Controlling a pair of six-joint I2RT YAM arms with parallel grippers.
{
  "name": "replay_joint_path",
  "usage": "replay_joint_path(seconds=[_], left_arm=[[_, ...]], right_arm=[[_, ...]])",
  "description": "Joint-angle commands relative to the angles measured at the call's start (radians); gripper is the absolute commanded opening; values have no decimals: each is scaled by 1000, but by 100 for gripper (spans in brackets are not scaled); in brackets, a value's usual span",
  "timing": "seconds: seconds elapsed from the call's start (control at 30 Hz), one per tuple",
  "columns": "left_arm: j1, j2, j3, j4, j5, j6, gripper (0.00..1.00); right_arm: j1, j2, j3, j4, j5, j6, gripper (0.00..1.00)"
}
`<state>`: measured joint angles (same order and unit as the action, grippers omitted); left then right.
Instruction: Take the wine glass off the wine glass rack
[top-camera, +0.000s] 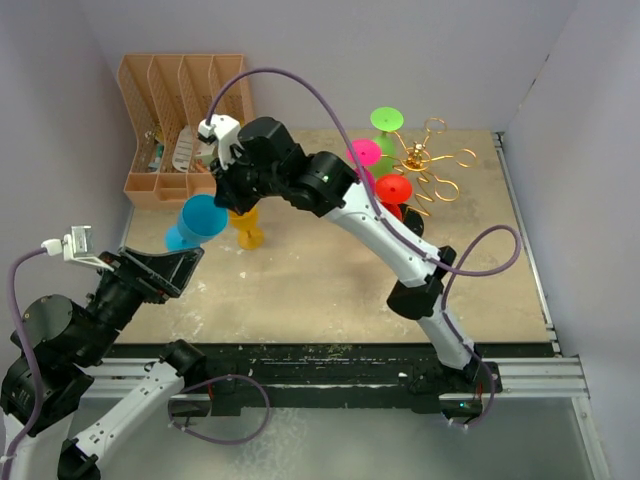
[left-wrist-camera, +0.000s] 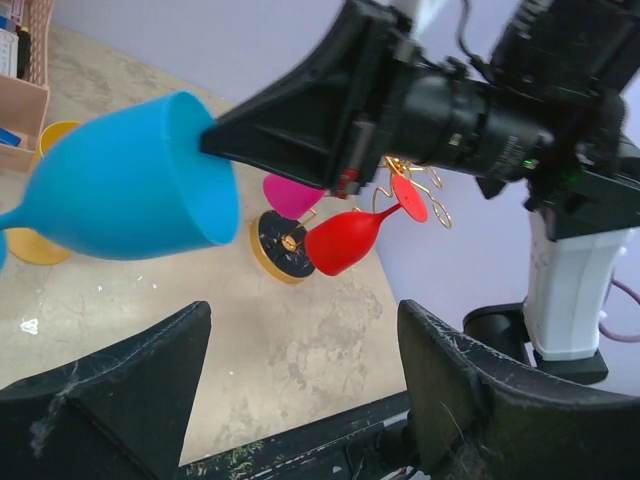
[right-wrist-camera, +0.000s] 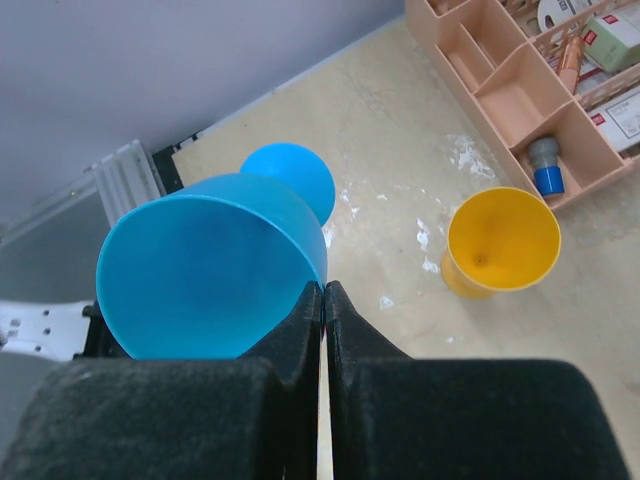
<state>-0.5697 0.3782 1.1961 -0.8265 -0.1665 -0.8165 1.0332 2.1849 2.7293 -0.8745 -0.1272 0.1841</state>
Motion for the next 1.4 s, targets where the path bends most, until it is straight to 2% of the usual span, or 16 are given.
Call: replay_joint_path(seconds=[0.0,0.07,0.2,0.37,0.5,0.63,0.8,1.07,1.2,1.37], left_arm=[[0,-5,17,66,64,43,77],[1,-7,17,68,75,46,77],[1,-13,20,67,76,54,77],[1,-8,21,76,81,61,76],[1,-5,5,95,80,65,76],[1,4,-7,107,78,67,76],[1,25,-6,102,76,74,77],[1,21,-8,104,79,66,77],[1,18,-9,100,81,65,77],[1,22,-10,98,85,65,77]], right_arm=[[-7,40,17,100,-5,35,0],[-7,27,-16,117,27,38,0],[-7,-11,-52,46,77,34,0],[-26,-135,-296,-39,158,40,0],[-82,-244,-524,-35,172,69,0],[-147,-299,-622,-15,186,95,0],[-215,-234,-561,-24,223,105,0],[-225,21,-211,-94,291,100,0],[-234,79,-159,-89,344,102,0],[-250,84,-189,-70,362,104,0]])
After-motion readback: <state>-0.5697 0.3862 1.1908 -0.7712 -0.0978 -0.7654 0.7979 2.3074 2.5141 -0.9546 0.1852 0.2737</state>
